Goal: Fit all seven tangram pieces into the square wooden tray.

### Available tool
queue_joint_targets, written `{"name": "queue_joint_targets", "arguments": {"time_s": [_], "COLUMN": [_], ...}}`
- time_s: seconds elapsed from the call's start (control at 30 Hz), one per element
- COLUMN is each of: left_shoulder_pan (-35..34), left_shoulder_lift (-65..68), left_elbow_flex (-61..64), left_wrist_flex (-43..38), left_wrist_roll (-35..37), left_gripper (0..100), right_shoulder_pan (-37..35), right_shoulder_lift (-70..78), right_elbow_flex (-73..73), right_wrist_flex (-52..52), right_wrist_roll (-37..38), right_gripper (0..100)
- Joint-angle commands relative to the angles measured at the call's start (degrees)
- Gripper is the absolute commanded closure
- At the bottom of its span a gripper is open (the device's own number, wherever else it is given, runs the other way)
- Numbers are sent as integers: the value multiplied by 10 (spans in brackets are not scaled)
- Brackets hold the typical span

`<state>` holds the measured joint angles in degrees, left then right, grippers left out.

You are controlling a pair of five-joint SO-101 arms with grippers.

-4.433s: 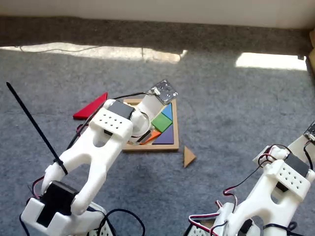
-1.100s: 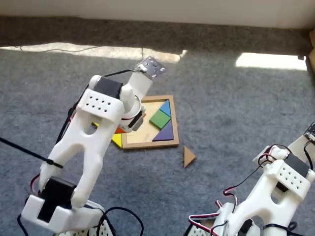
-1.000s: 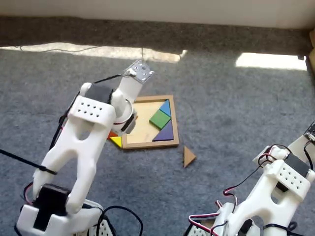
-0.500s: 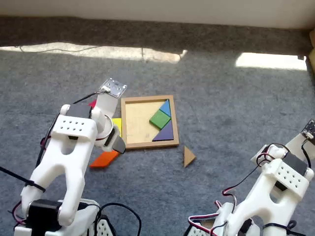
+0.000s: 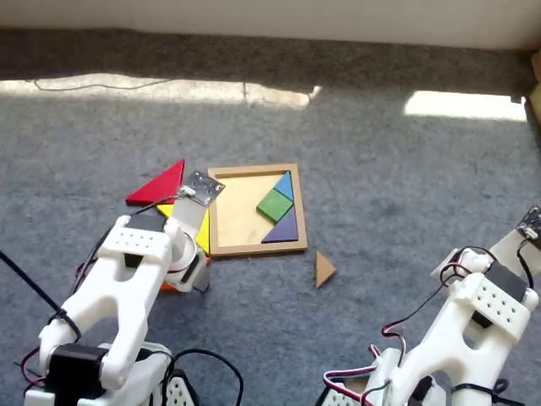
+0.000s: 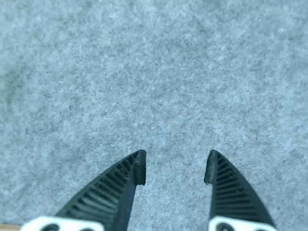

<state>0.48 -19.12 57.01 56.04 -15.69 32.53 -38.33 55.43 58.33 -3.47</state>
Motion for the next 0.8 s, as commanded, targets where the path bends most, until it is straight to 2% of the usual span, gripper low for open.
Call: {"name": "queue_joint_targets", "arguments": {"time_s": [0.0, 0.2, 0.3, 0.47, 0.57, 0.67, 0.77], "left_shoulder_pan": [15, 13, -5, -14, 13, 45, 58], "left_shoulder_lift": [-16, -16, -28, -73, -98, -104, -103], "left_elbow_flex": [15, 15, -2, -77, -80, -56, -22], "left_wrist_flex": [-26, -26, -25, 91, 136, 139, 99], "left_wrist_roll": [-5, -5, -2, -2, -2, 6, 33], "left_gripper": [762, 806, 789, 757, 758, 758, 758], "right_shoulder_pan": [-7, -7, -7, -7, -7, -7, -7], "right_shoulder_lift": [-9, -9, -9, -9, -9, -9, -9], "right_elbow_flex": [-2, -2, -2, -2, -2, -2, -2], "right_wrist_flex": [-10, -10, -10, -10, -10, -10, -10], "right_wrist_roll": [0, 0, 0, 0, 0, 0, 0], "right_gripper": [793, 793, 793, 793, 793, 793, 793]}}
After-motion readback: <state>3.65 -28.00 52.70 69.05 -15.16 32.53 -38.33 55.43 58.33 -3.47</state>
